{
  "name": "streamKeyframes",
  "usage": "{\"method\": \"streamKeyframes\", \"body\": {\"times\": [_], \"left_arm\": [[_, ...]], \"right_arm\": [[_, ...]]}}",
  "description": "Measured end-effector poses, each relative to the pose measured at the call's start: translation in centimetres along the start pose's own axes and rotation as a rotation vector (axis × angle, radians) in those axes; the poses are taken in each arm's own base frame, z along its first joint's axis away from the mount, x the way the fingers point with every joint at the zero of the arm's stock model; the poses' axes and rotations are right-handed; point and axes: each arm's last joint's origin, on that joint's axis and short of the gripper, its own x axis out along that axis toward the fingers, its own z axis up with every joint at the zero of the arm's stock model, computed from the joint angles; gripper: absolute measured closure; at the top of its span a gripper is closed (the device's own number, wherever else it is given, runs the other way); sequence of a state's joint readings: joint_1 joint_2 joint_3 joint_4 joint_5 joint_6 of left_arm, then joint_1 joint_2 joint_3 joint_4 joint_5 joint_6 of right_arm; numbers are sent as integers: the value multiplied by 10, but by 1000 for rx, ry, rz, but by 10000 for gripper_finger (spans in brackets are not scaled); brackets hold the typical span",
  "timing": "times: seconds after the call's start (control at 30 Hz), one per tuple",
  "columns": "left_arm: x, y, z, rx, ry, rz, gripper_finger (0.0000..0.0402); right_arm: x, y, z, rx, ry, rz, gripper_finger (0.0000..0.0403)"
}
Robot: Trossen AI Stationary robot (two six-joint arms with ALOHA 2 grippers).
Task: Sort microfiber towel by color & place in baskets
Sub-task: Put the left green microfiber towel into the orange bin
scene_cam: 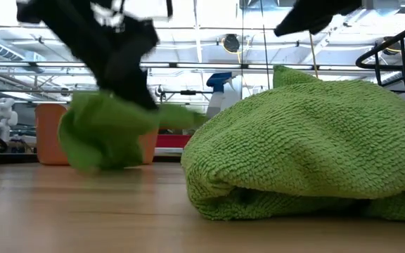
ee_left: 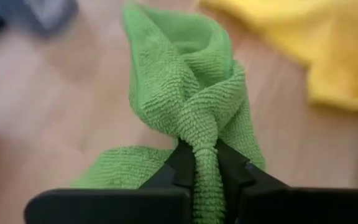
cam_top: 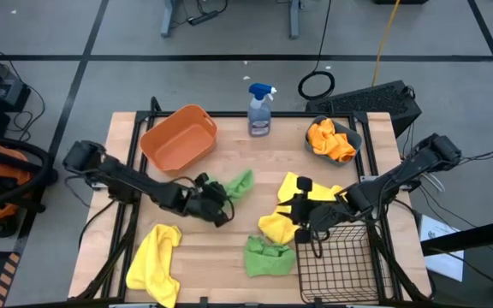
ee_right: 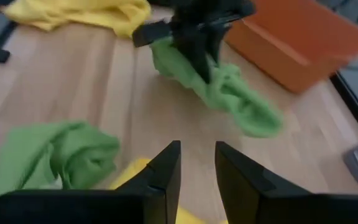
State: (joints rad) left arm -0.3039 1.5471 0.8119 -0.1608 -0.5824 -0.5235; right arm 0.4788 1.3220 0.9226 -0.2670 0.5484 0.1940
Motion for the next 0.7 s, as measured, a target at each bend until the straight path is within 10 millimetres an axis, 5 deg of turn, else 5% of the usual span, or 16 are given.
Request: {"method": "streamKeyframes", "body": {"times": [0.3,0.7], "left_arm": [[-54,2,49,116,-350,-122,379],[-59,0,55,179,-402,-168,379]], "right_arm": [[38,20,15,-108,-219,-29,239],[90,32,16,-227,-427,-304,80]]}}
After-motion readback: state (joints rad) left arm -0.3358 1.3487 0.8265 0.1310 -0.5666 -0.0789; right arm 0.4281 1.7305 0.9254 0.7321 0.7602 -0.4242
